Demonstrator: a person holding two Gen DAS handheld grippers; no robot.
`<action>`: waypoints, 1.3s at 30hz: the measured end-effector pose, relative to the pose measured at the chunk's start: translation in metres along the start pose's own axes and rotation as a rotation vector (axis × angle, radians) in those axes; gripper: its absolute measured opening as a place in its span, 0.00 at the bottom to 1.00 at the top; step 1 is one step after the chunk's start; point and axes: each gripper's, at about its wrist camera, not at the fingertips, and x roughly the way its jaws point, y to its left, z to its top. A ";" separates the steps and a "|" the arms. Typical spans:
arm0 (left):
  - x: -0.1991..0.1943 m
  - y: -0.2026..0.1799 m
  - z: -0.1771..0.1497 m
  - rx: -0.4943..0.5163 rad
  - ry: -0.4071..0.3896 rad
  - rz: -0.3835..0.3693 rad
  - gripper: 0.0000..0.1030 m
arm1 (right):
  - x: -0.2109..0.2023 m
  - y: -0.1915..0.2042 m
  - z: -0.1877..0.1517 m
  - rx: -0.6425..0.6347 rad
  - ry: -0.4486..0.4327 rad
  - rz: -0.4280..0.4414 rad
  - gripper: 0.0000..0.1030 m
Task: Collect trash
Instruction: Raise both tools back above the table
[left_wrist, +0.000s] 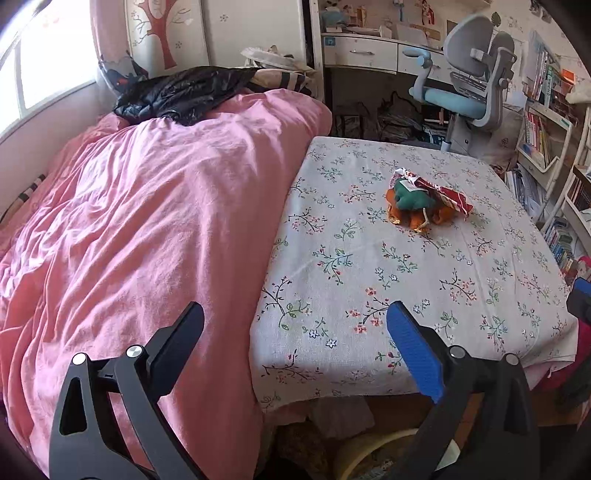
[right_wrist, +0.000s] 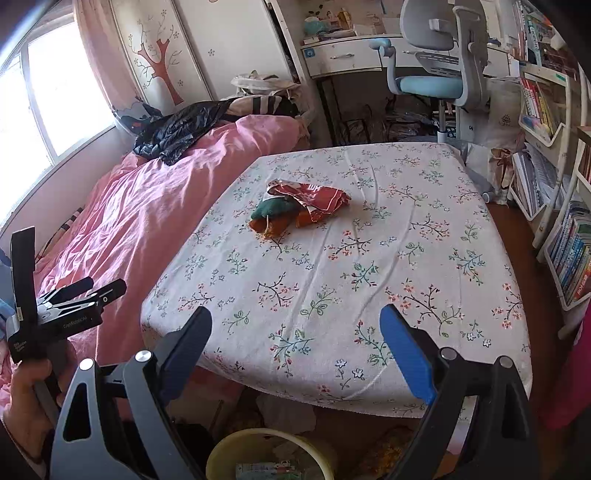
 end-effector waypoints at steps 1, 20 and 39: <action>0.001 -0.003 -0.003 0.013 0.002 0.006 0.93 | 0.000 0.003 -0.001 -0.018 0.002 -0.007 0.86; 0.013 -0.012 -0.010 0.004 0.050 -0.043 0.93 | 0.004 0.016 -0.004 -0.113 0.016 -0.042 0.86; 0.027 -0.002 -0.003 -0.089 0.088 -0.068 0.93 | 0.081 0.040 0.056 -0.343 -0.033 -0.179 0.86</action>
